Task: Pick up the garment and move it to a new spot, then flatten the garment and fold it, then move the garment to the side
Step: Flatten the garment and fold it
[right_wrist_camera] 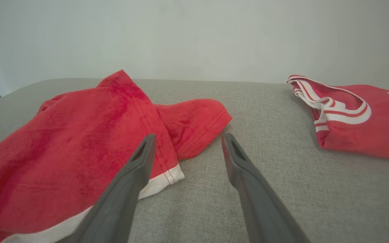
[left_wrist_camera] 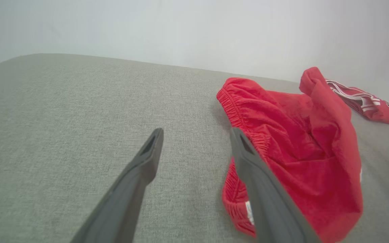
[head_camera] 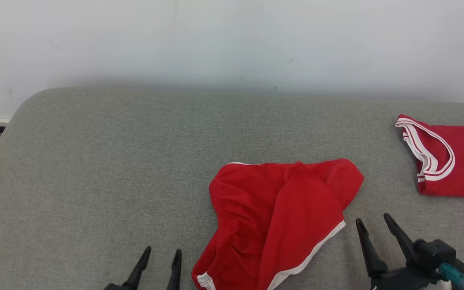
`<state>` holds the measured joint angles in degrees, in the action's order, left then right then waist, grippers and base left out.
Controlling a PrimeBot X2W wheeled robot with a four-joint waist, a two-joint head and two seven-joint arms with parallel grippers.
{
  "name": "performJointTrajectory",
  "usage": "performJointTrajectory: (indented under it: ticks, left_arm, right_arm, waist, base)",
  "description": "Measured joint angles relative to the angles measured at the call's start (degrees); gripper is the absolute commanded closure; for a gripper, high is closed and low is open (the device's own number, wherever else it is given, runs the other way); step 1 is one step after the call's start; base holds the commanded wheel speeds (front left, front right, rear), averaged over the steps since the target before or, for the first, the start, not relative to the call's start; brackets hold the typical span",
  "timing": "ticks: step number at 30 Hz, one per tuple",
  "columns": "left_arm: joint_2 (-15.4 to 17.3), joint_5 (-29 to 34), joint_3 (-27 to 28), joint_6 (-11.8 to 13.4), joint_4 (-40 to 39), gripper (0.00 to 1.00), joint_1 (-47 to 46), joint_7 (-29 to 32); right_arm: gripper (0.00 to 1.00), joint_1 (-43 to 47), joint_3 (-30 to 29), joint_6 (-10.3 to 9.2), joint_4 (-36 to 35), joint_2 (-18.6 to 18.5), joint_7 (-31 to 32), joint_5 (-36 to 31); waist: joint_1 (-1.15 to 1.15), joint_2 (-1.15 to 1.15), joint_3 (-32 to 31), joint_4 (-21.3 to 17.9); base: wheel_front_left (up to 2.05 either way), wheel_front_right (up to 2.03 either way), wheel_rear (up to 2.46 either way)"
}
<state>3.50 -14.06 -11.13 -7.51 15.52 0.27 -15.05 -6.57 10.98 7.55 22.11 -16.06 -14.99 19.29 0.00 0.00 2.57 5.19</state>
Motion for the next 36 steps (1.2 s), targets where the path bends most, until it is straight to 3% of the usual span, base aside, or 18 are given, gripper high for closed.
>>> performJointTrajectory:
  ticks: [12,30,31,32,33,34,36]
  left_arm:
    - [3.87,-0.38,-9.20,0.00,2.23,0.00,-0.78,0.00]
    - [5.92,-5.78,-20.89,-0.02,10.09,0.00,-7.68,0.00]
    - [5.95,-6.45,-21.54,-0.02,11.01,0.04,-8.32,0.00]
    - [5.97,-6.75,-22.01,-0.02,11.85,0.65,-8.93,0.00]
    - [5.93,-7.17,-22.30,-0.02,12.44,1.00,-9.56,0.00]
    - [5.93,-7.17,-22.30,-0.02,12.44,1.00,-9.56,0.00]
    - [5.53,-9.01,-21.78,-0.02,12.58,1.00,-11.09,0.00]
  right_arm:
    - [0.00,-3.60,1.86,0.00,8.46,1.74,-0.01,-2.46]
    - [0.00,-11.98,7.51,0.00,20.29,1.94,-0.01,-1.59]
    - [0.09,-12.52,8.02,0.00,21.28,2.11,-0.02,-1.23]
    - [0.55,-13.10,8.43,0.00,21.89,2.34,0.00,-1.01]
    - [0.65,-13.52,8.73,0.00,22.38,2.52,-0.01,-0.88]
    - [1.00,-13.52,8.73,0.00,22.38,2.52,-0.01,-0.88]
    - [1.00,-14.71,9.51,0.00,23.34,2.96,-0.09,-0.36]
  waist:
    - [0.01,0.00,1.47,-0.34]
    - [0.00,0.00,4.22,0.33]
    - [0.01,0.00,4.37,0.35]
    - [0.01,0.00,4.52,0.34]
    - [0.01,0.00,4.67,0.33]
    - [0.01,0.00,4.67,0.33]
    - [0.01,0.00,4.90,0.34]
  base:
    - [0.00,0.00,0.00]
    - [0.00,0.00,0.00]
    - [0.00,0.00,0.00]
    - [0.00,0.00,0.00]
    - [0.00,0.00,0.00]
    - [0.00,0.00,0.00]
    - [0.00,0.00,0.00]
